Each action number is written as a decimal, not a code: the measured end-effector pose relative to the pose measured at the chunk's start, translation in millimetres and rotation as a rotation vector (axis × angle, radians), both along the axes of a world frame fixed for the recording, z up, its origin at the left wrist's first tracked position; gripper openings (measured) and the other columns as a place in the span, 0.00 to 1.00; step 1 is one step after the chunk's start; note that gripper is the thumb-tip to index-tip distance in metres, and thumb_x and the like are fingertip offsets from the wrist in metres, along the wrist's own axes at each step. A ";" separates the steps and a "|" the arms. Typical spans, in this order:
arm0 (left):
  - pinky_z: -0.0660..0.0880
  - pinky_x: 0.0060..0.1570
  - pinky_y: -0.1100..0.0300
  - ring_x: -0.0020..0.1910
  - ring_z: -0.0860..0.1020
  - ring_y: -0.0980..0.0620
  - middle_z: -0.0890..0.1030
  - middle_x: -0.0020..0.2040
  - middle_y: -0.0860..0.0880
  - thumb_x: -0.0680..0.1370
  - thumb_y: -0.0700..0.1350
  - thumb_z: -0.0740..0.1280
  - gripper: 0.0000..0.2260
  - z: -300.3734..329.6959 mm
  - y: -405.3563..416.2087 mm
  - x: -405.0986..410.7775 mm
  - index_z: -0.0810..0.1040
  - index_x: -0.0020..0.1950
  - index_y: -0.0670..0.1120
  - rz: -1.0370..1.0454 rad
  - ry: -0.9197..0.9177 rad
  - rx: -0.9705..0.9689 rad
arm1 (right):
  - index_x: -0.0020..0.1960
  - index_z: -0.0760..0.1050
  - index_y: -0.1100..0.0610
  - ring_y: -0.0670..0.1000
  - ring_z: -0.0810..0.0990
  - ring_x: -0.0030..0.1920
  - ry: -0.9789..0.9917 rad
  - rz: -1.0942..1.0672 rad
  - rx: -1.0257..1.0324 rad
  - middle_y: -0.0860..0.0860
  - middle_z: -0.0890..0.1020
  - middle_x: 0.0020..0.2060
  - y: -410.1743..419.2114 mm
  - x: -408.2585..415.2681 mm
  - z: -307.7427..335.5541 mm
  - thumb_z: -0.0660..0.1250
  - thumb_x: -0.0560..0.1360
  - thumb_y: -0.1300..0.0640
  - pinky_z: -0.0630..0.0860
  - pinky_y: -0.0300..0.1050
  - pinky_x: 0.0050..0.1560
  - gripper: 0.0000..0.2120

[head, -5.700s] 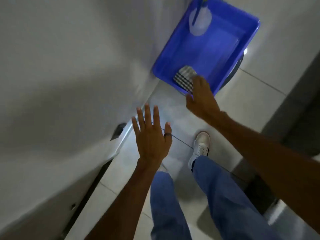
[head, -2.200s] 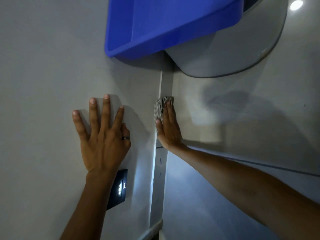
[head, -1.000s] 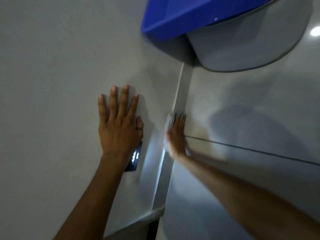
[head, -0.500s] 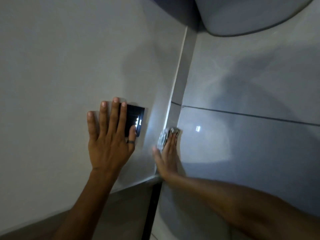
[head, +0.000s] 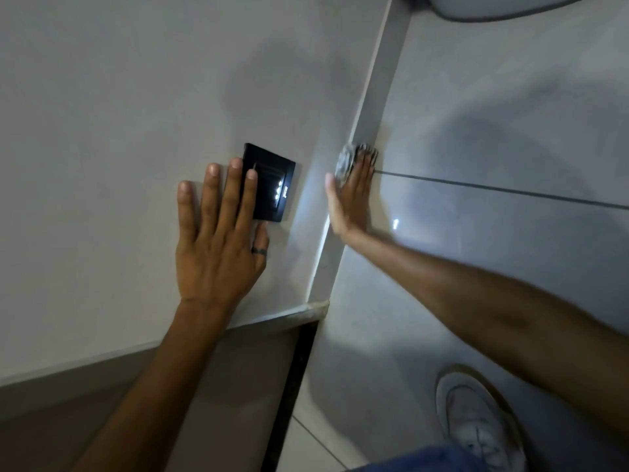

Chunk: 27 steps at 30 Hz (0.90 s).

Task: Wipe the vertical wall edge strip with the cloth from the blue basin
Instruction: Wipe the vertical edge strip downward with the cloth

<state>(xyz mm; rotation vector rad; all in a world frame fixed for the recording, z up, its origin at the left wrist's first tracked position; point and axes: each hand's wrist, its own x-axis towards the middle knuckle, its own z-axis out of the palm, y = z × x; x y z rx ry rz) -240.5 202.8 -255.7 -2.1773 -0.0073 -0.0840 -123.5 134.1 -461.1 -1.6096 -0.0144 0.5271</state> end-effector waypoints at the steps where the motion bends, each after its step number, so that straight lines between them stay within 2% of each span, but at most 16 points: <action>1: 0.31 0.85 0.44 0.88 0.52 0.39 0.54 0.90 0.42 0.88 0.55 0.55 0.32 -0.9 0.4 0.4 0.52 0.90 0.44 0.002 -0.001 0.002 | 0.83 0.41 0.64 0.58 0.42 0.85 0.003 -0.003 0.001 0.61 0.43 0.84 1.0 17.7 -2.3 0.52 0.81 0.41 0.42 0.56 0.85 0.41; 3: 0.30 0.85 0.44 0.88 0.52 0.39 0.52 0.90 0.42 0.89 0.55 0.54 0.33 -2.9 0.4 1.3 0.50 0.90 0.44 0.011 -0.001 0.000 | 0.83 0.40 0.62 0.56 0.40 0.85 0.067 -0.013 0.027 0.58 0.41 0.84 1.5 37.6 -4.5 0.50 0.81 0.40 0.42 0.56 0.85 0.40; 5: 0.28 0.84 0.44 0.88 0.51 0.39 0.51 0.90 0.42 0.88 0.55 0.54 0.33 -3.4 0.8 2.0 0.49 0.91 0.44 0.012 0.002 0.001 | 0.83 0.40 0.62 0.56 0.39 0.85 0.044 0.000 0.029 0.58 0.41 0.84 0.6 34.3 -2.2 0.49 0.81 0.41 0.42 0.56 0.85 0.40; 7: 0.28 0.84 0.44 0.89 0.50 0.39 0.50 0.90 0.42 0.88 0.55 0.53 0.33 -3.5 1.3 2.6 0.48 0.91 0.43 0.010 0.008 -0.001 | 0.83 0.40 0.64 0.56 0.41 0.85 -0.009 0.009 0.022 0.60 0.42 0.84 -1.2 15.2 -0.1 0.50 0.80 0.41 0.42 0.55 0.85 0.41; 9: 0.27 0.84 0.44 0.89 0.49 0.39 0.49 0.90 0.42 0.88 0.56 0.52 0.34 -3.3 1.6 2.8 0.47 0.91 0.44 0.014 0.018 -0.016 | 0.83 0.39 0.63 0.56 0.41 0.85 0.026 0.012 0.029 0.60 0.41 0.84 -4.4 -20.8 1.4 0.52 0.80 0.41 0.43 0.56 0.85 0.42; 12: 0.28 0.84 0.44 0.89 0.49 0.39 0.48 0.90 0.42 0.88 0.56 0.52 0.34 -2.5 2.1 2.6 0.46 0.91 0.44 0.013 0.020 -0.019 | 0.83 0.33 0.55 0.54 0.41 0.85 0.079 0.126 0.070 0.55 0.38 0.84 -8.6 -107.4 3.4 0.55 0.80 0.35 0.48 0.60 0.85 0.45; 14: 0.28 0.84 0.44 0.89 0.49 0.39 0.48 0.90 0.42 0.88 0.56 0.53 0.34 -2.3 2.1 2.0 0.45 0.91 0.44 0.013 0.025 -0.019 | 0.81 0.28 0.46 0.54 0.43 0.85 0.127 0.253 0.098 0.52 0.38 0.84 -13.3 -168.8 2.8 0.54 0.79 0.31 0.53 0.62 0.83 0.46; 16: 0.27 0.84 0.44 0.89 0.48 0.39 0.47 0.90 0.42 0.89 0.56 0.52 0.34 -1.7 2.8 1.8 0.45 0.91 0.44 0.012 0.027 -0.021 | 0.73 0.18 0.38 0.50 0.36 0.84 0.189 0.379 0.106 0.45 0.28 0.81 -17.0 -213.9 -0.6 0.50 0.77 0.28 0.48 0.61 0.84 0.45; 17: 0.27 0.84 0.44 0.89 0.48 0.39 0.47 0.90 0.42 0.89 0.56 0.52 0.34 -1.2 3.2 1.9 0.45 0.91 0.44 0.011 0.028 -0.027 | 0.70 0.16 0.37 0.47 0.31 0.83 0.210 0.429 0.101 0.41 0.23 0.78 -18.3 -225.3 -2.2 0.49 0.77 0.27 0.44 0.60 0.85 0.43; 19: 0.28 0.84 0.44 0.89 0.49 0.39 0.48 0.90 0.42 0.89 0.56 0.52 0.34 -0.3 2.6 2.5 0.45 0.91 0.44 0.009 0.025 -0.038 | 0.71 0.16 0.40 0.48 0.29 0.82 0.245 0.475 0.112 0.42 0.22 0.77 -19.7 -223.8 -0.6 0.49 0.79 0.28 0.42 0.60 0.84 0.43; 23: 0.31 0.85 0.43 0.88 0.52 0.38 0.51 0.90 0.42 0.89 0.55 0.53 0.33 -0.3 -0.9 2.6 0.49 0.91 0.43 0.001 0.016 -0.022 | 0.82 0.29 0.50 0.54 0.43 0.85 0.265 0.259 0.150 0.51 0.37 0.84 -15.3 -167.2 10.1 0.53 0.80 0.32 0.50 0.62 0.84 0.45; 27: 0.34 0.85 0.42 0.88 0.53 0.38 0.52 0.90 0.42 0.89 0.54 0.53 0.32 -1.0 -2.6 1.1 0.50 0.90 0.43 -0.001 0.015 -0.021 | 0.83 0.32 0.55 0.52 0.38 0.85 0.186 0.094 0.094 0.54 0.35 0.84 -4.4 -86.9 14.9 0.51 0.78 0.32 0.43 0.58 0.85 0.46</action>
